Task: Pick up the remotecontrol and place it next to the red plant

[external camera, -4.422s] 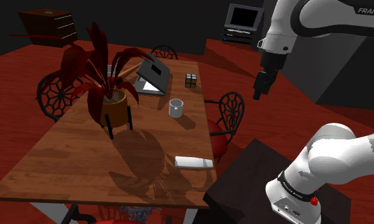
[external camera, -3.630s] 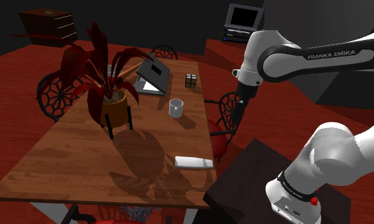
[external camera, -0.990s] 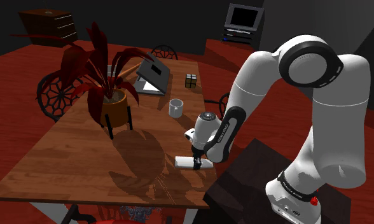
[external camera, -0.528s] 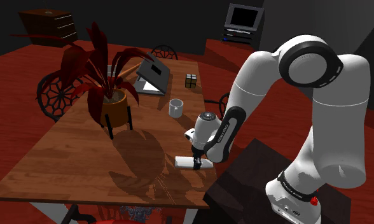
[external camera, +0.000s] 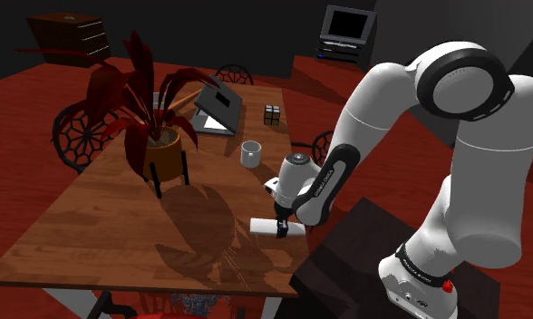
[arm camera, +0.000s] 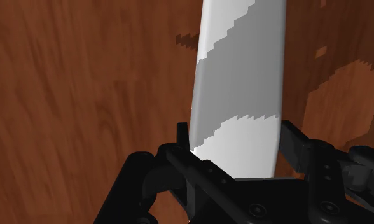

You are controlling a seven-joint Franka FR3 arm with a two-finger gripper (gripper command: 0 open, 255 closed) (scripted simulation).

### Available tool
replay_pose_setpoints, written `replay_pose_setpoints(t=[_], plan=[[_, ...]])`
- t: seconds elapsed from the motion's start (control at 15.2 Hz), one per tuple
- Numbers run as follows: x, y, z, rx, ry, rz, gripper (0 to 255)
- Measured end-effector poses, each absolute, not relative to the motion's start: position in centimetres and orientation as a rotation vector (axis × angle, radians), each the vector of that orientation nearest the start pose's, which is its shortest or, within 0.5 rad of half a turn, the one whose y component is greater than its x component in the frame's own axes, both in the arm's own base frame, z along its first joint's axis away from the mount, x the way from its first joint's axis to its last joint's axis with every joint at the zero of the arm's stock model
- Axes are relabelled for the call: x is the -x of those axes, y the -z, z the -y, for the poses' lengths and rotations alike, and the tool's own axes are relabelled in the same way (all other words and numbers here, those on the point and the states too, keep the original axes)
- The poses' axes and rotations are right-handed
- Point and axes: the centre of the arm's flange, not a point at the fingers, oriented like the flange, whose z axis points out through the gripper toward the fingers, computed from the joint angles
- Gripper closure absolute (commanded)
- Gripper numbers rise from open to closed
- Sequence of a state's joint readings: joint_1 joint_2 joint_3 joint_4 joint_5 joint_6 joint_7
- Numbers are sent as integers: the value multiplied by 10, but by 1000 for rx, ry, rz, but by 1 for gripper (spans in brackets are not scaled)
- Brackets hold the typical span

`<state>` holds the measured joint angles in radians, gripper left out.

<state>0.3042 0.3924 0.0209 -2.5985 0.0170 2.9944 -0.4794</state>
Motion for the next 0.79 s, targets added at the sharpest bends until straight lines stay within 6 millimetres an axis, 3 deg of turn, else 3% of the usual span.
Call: replay_pose_setpoints(t=[0.79], plan=[[-402,-182,-136,2893,7,1199,255]])
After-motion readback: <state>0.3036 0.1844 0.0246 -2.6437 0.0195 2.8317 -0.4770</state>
